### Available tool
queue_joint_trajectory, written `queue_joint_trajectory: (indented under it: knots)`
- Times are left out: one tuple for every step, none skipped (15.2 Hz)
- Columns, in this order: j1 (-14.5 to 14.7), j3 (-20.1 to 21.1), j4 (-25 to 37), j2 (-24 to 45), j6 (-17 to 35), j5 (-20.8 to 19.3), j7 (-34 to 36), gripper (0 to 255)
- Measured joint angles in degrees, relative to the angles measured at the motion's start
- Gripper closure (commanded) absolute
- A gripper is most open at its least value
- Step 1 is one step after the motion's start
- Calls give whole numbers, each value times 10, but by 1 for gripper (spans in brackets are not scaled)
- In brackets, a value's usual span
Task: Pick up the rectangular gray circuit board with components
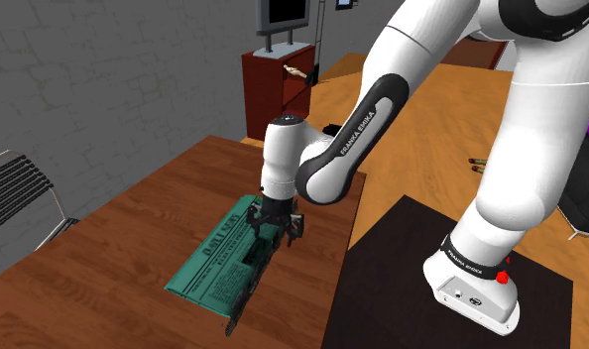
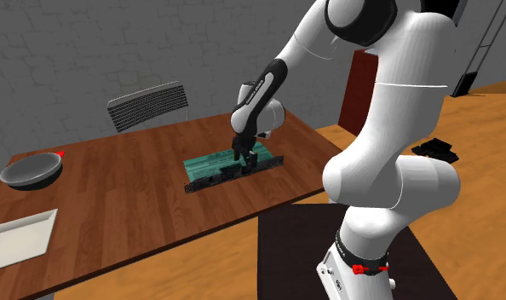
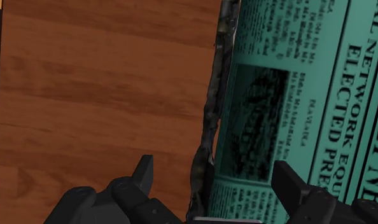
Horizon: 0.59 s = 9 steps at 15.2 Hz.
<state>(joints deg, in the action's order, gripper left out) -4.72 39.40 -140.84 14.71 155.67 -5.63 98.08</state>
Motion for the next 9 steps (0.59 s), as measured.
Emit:
queue_joint_trajectory:
  knots:
    - [2,-2,0,2,2,-2,2,255]
    - [2,-2,0,3,2,-3,3,255]
    - [3,-3,0,3,3,-4,3,255]
    - [3,-3,0,3,3,-4,4,255]
    - [3,-3,0,3,3,-4,4,255]
    - [3,-3,0,4,3,-5,4,255]
    - [3,-3,0,4,3,-5,4,255]
    - [3,-3,0,4,3,-5,4,255]
    - [3,-3,0,4,3,-5,4,255]
